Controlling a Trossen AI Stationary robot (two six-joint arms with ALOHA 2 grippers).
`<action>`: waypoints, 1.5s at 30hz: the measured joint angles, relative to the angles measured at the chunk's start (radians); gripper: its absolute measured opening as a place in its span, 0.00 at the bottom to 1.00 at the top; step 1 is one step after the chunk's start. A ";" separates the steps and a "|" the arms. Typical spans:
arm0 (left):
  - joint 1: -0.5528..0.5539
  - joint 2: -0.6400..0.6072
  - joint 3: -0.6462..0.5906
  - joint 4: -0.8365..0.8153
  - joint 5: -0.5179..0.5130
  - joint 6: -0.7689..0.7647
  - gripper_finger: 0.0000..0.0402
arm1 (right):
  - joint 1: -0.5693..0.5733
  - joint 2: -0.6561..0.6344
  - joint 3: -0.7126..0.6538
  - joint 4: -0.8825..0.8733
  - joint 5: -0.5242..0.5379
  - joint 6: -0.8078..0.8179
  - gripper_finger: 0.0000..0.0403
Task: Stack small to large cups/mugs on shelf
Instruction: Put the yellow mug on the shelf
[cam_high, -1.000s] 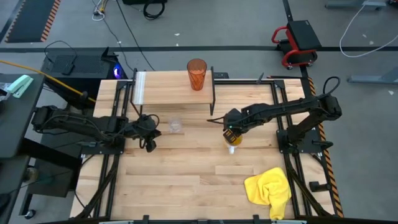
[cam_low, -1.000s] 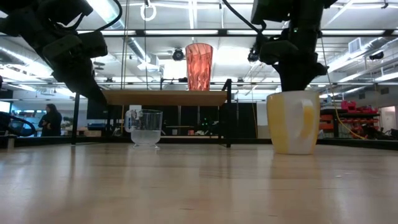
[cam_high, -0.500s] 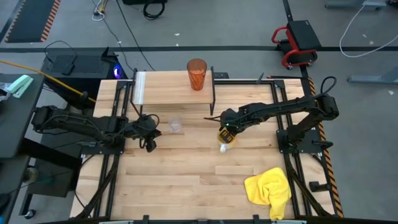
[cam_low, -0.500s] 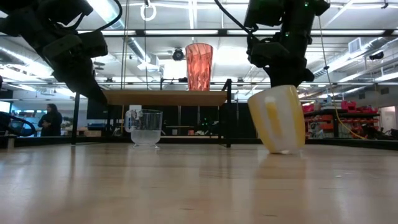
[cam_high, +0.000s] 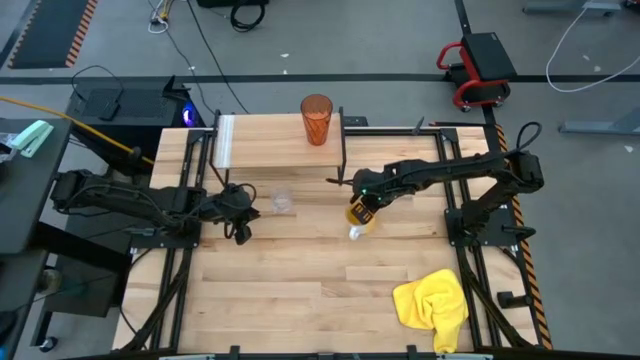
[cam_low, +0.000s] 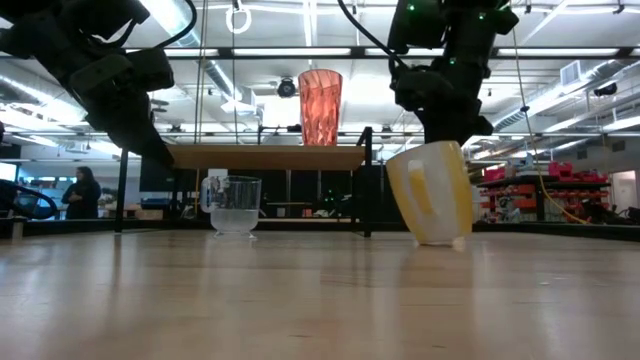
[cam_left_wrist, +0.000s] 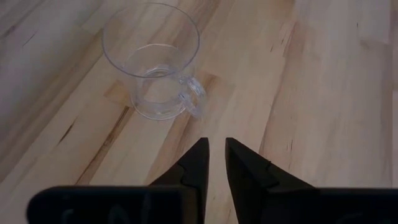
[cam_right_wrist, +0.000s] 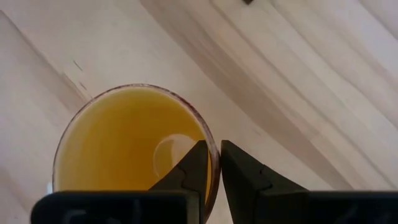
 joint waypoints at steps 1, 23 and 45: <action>0.000 0.000 0.000 0.000 0.000 0.000 0.14 | -0.004 0.000 0.000 0.000 -0.001 -0.001 0.13; 0.000 0.001 0.001 0.011 0.000 0.008 0.16 | -0.015 0.063 0.002 0.056 -0.049 -0.049 0.23; 0.000 0.001 0.001 0.017 0.000 0.008 0.18 | 0.016 0.056 0.142 -0.189 0.071 0.029 0.30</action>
